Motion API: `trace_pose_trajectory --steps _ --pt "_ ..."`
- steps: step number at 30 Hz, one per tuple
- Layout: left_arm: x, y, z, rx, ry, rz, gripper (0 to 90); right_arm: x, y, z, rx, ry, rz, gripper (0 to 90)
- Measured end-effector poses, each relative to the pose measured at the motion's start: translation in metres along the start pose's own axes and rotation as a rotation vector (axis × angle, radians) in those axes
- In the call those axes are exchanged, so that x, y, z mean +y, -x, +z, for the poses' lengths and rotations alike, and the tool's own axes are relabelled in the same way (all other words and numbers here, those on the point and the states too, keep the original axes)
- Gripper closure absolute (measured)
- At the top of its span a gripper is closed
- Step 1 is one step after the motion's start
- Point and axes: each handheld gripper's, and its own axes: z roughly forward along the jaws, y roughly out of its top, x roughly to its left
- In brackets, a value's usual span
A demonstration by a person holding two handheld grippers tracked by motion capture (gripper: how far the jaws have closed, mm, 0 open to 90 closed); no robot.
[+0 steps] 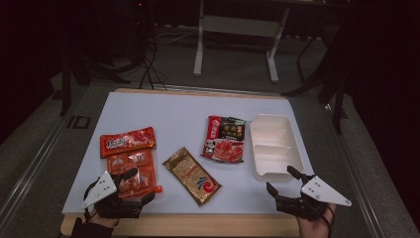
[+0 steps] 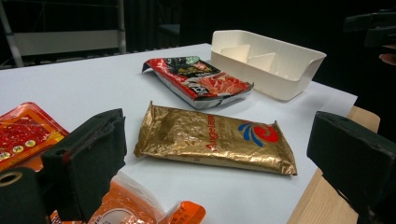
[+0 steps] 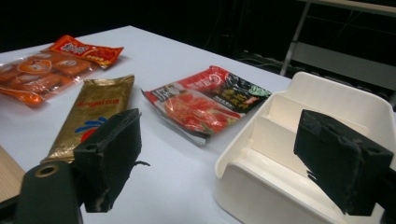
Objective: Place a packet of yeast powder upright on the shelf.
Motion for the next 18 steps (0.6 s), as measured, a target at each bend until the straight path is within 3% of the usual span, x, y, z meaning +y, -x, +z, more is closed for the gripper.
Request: trace_pose_trajectory --steps 8,18 --pt "0.0 0.0 0.0 0.005 -0.004 0.002 5.3 0.004 -0.001 -0.005 -0.004 0.008 0.034 14.8" --pt "0.0 0.001 0.0 0.001 -0.007 0.007 5.2 0.012 -0.008 -0.008 0.02 0.01 0.017 14.8"
